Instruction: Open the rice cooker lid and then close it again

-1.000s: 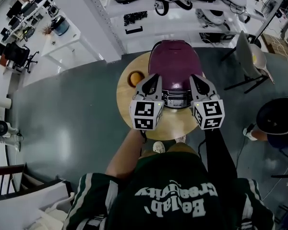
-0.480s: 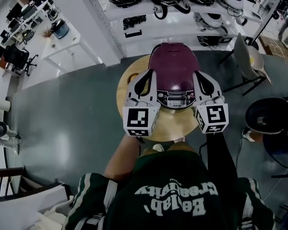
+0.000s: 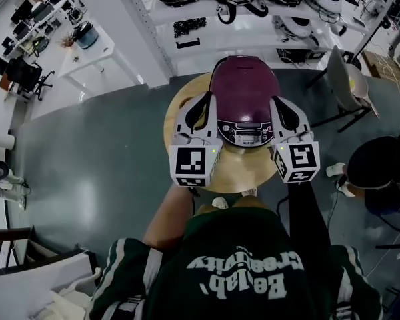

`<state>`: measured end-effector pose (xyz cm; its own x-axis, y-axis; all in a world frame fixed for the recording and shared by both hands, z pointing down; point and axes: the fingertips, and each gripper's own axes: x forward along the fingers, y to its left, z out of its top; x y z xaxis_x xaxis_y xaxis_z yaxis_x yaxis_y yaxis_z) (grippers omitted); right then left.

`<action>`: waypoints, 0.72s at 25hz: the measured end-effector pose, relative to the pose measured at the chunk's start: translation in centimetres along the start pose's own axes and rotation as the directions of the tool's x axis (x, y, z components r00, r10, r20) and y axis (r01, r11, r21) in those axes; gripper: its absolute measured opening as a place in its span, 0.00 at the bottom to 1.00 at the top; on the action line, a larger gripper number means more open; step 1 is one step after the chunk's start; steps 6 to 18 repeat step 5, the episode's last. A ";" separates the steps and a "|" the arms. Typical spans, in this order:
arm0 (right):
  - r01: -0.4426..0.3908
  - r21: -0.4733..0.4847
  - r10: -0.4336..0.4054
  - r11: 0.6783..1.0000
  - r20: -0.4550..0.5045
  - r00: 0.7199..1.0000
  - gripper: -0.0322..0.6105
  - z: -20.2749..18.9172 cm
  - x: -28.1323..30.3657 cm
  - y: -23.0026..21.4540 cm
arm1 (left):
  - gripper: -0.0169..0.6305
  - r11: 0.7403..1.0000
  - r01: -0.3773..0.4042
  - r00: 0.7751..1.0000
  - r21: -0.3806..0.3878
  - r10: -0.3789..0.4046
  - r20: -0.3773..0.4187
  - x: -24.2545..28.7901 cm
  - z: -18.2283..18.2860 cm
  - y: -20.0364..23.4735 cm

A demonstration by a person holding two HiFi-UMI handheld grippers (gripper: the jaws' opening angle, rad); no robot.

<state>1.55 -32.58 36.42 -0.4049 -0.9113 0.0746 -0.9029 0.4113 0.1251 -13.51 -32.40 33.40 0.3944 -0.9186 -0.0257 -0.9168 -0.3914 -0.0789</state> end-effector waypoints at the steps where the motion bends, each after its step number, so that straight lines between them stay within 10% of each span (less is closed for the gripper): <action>1: -0.002 0.005 0.002 1.000 0.000 1.000 0.05 -0.1 -0.1 0.1 | 0.03 1.000 0.003 1.000 0.001 -0.003 -0.002 -0.1 -0.1 -0.1; 18: -0.006 0.010 0.006 1.000 0.002 1.000 0.05 -0.5 -0.2 0.5 | 0.03 1.000 0.010 1.000 -0.007 -0.010 -0.005 -0.6 -0.7 -0.4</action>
